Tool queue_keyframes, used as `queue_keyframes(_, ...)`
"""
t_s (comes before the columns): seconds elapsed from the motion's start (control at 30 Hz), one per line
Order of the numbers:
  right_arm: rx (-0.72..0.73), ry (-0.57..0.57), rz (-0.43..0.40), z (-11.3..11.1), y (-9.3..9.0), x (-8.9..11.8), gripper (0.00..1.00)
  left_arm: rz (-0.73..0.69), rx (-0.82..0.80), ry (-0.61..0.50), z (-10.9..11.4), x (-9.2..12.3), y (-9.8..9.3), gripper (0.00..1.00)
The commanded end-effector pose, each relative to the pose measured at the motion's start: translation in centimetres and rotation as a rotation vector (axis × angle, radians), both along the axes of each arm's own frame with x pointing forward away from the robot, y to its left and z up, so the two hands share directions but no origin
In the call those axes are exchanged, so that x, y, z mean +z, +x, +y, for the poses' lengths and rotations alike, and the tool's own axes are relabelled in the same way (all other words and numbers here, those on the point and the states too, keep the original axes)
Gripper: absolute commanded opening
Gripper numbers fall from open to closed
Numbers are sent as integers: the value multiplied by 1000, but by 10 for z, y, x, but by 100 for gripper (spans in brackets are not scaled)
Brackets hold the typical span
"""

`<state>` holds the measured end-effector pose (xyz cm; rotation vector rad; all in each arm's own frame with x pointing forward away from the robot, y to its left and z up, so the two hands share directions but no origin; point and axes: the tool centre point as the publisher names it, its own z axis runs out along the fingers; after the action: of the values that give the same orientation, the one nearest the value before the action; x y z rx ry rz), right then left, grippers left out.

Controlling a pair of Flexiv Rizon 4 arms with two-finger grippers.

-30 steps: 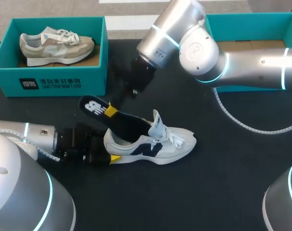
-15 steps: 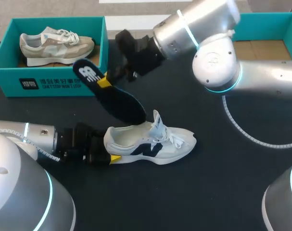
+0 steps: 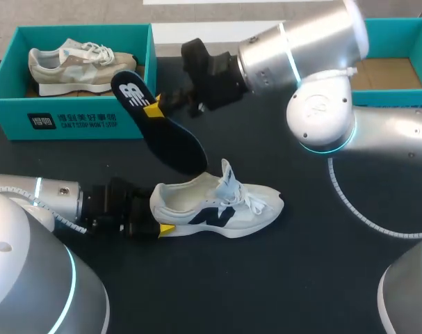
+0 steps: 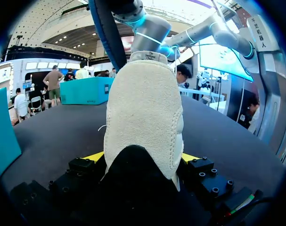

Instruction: Take the shoe out of the shoebox, open the shoe tongue, remove and reinsert the insole, then place the shoe into the shoebox

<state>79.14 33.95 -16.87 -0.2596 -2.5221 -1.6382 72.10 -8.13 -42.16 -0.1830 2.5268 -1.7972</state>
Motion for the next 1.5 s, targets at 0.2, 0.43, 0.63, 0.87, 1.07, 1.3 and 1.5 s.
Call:
queue_keyframes(0.2,-97,143,33,-13,9,23,0,-1,2,1,0,-4,0,0)
queue_keyframes(0.43,-82,232,176,-39,15,59,0,-1,2,1,0,-4,0,0)
queue_keyframes(0.63,-45,332,319,-54,16,84,0,-1,2,1,0,-4,0,0)
queue_keyframes(0.87,-31,359,380,-76,16,110,0,-1,2,1,0,-4,0,0)
queue_keyframes(1.07,-49,358,432,-100,4,128,0,-1,2,1,0,-4,0,0)
queue_keyframes(1.3,-98,336,448,-116,-14,145,0,-1,2,1,0,-4,0,0)
queue_keyframes(1.5,-101,343,436,-116,-14,147,0,-1,2,1,0,-4,0,0)
